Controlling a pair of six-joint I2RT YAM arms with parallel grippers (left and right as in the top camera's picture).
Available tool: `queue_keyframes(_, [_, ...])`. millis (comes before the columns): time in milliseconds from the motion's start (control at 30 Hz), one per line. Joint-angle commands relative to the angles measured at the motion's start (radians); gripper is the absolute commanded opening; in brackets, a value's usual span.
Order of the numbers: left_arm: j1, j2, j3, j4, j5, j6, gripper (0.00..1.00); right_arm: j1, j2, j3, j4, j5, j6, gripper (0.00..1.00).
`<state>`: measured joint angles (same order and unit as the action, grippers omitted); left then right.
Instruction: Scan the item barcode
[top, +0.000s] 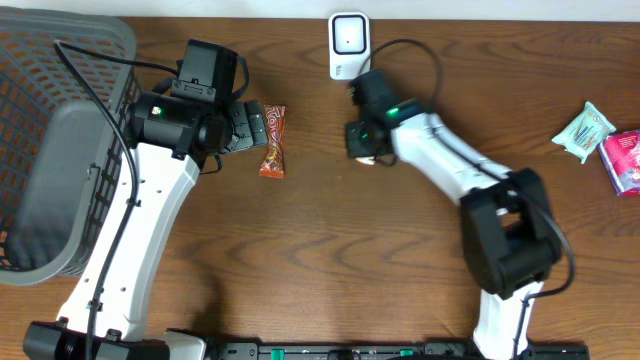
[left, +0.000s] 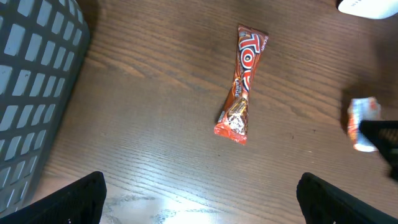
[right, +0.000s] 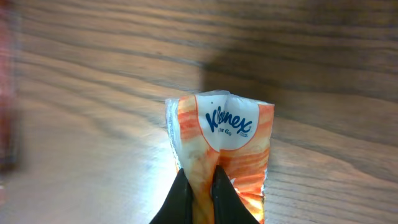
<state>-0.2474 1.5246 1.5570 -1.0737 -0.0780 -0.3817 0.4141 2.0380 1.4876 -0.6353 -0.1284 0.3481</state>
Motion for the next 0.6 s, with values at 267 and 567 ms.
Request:
queue_keyframes(267, [0.002, -0.002, -0.002, -0.003, -0.010, 0.003, 0.98, -0.292, 0.014, -0.115, 0.016, -0.817, -0.102, 0.01])
queue_keyframes(567, [0.002, -0.002, -0.002, -0.003, -0.010, 0.003, 0.98, -0.476, 0.020, -0.240, 0.040, -0.659, -0.045, 0.10])
